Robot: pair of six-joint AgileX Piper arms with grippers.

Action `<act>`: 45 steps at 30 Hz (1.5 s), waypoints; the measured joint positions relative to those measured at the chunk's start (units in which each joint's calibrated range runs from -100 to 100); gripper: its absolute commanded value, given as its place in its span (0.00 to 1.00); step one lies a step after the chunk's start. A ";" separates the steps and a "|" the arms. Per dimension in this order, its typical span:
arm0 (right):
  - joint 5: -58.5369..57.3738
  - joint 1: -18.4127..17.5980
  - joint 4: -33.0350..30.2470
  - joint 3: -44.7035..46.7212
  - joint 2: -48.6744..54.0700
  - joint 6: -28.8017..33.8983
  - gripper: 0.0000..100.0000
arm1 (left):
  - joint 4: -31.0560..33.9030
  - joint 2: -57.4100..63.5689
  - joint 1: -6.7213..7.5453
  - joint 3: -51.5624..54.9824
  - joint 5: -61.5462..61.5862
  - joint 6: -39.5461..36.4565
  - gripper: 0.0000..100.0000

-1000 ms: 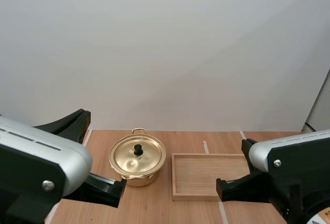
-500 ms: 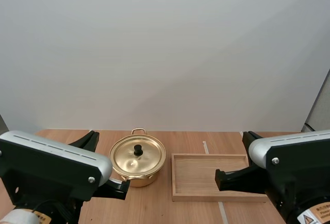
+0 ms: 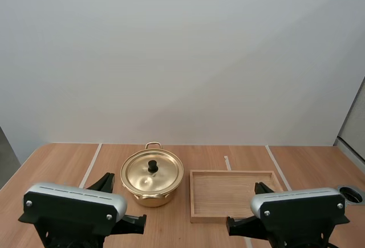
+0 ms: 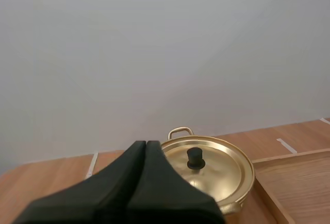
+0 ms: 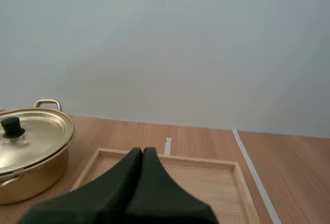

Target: Open the lid, put the grape in the pot, and close it

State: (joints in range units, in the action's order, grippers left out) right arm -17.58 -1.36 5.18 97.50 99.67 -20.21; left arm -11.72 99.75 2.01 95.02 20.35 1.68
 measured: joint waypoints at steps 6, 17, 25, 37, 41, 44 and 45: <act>-2.58 0.17 0.00 2.30 0.00 0.00 0.00 | 0.00 0.00 -0.08 4.73 -1.65 -2.02 0.00; -12.97 0.52 1.93 2.50 0.00 0.00 0.00 | 1.05 0.00 -0.54 4.82 9.55 -5.99 0.00; -13.67 0.63 2.16 2.50 0.00 0.00 0.00 | 1.18 0.00 -0.85 4.82 10.69 -6.18 0.00; -13.85 0.63 2.16 2.50 0.00 0.00 0.00 | 1.18 0.00 -0.85 4.82 9.72 -6.18 0.00; -13.85 0.63 2.16 2.50 0.00 0.00 0.00 | 1.18 0.00 -0.85 4.82 9.72 -6.18 0.00; -13.85 0.63 2.16 2.50 0.00 0.00 0.00 | 1.18 0.00 -0.85 4.82 9.72 -6.18 0.00; -13.85 0.63 2.16 2.50 0.00 0.00 0.00 | 1.18 0.00 -0.85 4.82 9.72 -6.18 0.00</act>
State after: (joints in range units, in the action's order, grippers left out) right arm -31.43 -0.73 7.34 100.00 99.67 -20.21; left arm -10.54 99.75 1.16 99.85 30.07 -4.50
